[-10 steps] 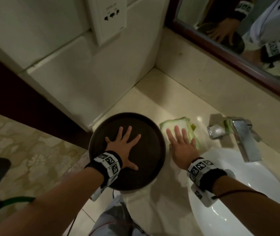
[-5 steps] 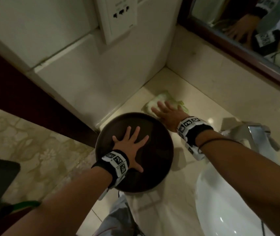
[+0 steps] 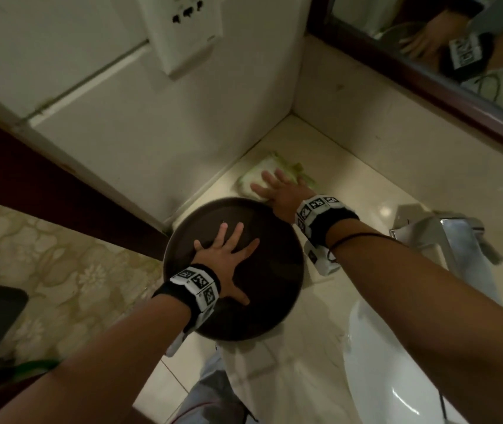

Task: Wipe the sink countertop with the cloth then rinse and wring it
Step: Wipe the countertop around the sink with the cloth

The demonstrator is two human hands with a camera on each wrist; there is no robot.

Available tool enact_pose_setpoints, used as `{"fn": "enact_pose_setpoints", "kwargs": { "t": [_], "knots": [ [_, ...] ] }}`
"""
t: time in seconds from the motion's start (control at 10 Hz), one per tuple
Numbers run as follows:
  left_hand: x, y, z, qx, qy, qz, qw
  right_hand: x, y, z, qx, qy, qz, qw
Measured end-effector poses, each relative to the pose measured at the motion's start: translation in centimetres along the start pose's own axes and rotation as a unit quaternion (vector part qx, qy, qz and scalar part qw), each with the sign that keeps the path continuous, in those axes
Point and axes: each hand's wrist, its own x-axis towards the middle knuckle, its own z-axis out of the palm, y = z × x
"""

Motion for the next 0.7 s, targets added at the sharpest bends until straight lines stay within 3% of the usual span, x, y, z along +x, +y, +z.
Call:
{"fn": "enact_pose_setpoints", "kwargs": {
  "t": [0.3,0.6,0.7],
  "knots": [
    [-0.1,0.1,-0.1,-0.001,-0.008,-0.004,1.0,-8.0,2.3,5.6,0.037,0.054,0.056,0.996],
    [-0.1,0.1,-0.3,-0.001,-0.012,0.007,1.0,-7.3,5.7,5.2,0.034,0.039,0.074,0.996],
    [-0.1,0.0,-0.1,-0.003,-0.013,0.007,1.0,-6.4,8.9,3.7,0.064,0.059,0.145,0.986]
  ]
}}
